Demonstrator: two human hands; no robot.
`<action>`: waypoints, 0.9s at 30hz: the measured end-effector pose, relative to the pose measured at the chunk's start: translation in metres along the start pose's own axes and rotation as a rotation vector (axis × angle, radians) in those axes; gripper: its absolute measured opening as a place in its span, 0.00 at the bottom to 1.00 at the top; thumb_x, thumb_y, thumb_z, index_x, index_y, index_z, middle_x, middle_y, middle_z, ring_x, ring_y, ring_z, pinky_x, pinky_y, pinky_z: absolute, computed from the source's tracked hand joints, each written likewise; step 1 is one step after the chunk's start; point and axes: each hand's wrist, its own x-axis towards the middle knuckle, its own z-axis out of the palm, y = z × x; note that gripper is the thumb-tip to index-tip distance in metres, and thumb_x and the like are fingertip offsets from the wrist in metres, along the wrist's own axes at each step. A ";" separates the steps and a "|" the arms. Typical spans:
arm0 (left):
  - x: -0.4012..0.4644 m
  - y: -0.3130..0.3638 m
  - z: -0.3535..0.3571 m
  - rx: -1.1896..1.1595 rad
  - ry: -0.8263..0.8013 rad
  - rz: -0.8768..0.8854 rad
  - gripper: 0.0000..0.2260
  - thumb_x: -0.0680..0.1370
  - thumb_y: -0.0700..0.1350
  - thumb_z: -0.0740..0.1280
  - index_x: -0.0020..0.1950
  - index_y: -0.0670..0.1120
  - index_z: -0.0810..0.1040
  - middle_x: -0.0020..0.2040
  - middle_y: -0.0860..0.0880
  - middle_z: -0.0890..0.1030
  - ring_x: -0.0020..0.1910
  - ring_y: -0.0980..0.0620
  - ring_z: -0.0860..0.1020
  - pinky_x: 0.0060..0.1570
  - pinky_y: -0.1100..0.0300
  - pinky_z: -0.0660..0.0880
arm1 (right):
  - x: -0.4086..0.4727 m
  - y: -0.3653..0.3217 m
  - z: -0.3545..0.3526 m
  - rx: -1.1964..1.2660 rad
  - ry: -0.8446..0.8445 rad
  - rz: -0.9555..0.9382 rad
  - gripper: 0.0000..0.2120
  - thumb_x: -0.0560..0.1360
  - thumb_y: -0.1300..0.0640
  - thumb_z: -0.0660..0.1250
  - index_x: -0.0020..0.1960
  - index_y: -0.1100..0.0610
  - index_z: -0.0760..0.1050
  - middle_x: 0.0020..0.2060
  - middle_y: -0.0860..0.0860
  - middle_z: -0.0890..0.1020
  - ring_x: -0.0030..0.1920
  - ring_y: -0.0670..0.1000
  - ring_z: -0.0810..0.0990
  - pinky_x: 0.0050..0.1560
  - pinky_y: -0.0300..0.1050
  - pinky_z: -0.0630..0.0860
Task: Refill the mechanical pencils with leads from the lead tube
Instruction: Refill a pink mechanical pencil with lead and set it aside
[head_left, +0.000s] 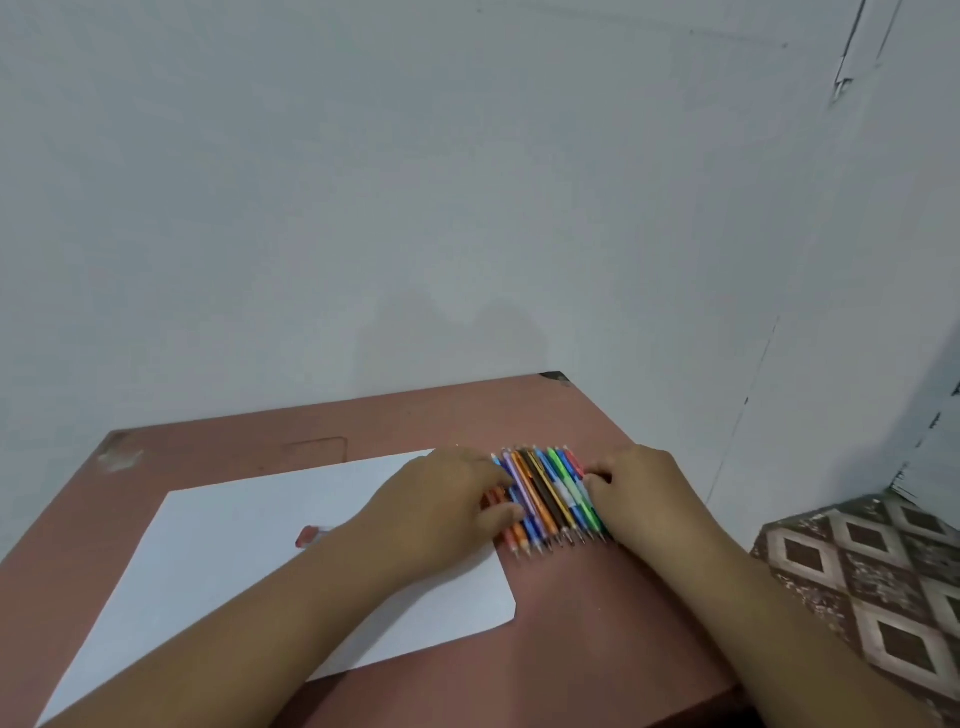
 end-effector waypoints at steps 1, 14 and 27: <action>-0.002 -0.002 -0.002 -0.021 0.001 -0.019 0.20 0.80 0.62 0.61 0.69 0.57 0.75 0.60 0.57 0.80 0.56 0.59 0.75 0.56 0.60 0.75 | -0.001 0.000 0.000 0.002 0.003 0.000 0.14 0.82 0.51 0.61 0.52 0.53 0.85 0.41 0.47 0.85 0.37 0.42 0.79 0.33 0.36 0.71; -0.039 -0.047 -0.014 -0.009 0.034 -0.223 0.21 0.79 0.65 0.60 0.72 0.62 0.69 0.73 0.62 0.69 0.71 0.59 0.67 0.66 0.60 0.67 | -0.014 -0.051 -0.003 0.012 0.056 -0.092 0.27 0.76 0.35 0.64 0.71 0.44 0.69 0.65 0.47 0.74 0.64 0.50 0.71 0.62 0.49 0.74; -0.038 -0.056 -0.005 -0.014 0.034 -0.235 0.23 0.80 0.64 0.60 0.73 0.61 0.67 0.74 0.62 0.67 0.73 0.59 0.65 0.69 0.59 0.66 | -0.015 -0.062 0.014 -0.065 -0.110 -0.008 0.36 0.67 0.27 0.58 0.72 0.39 0.64 0.62 0.50 0.70 0.63 0.56 0.67 0.65 0.53 0.67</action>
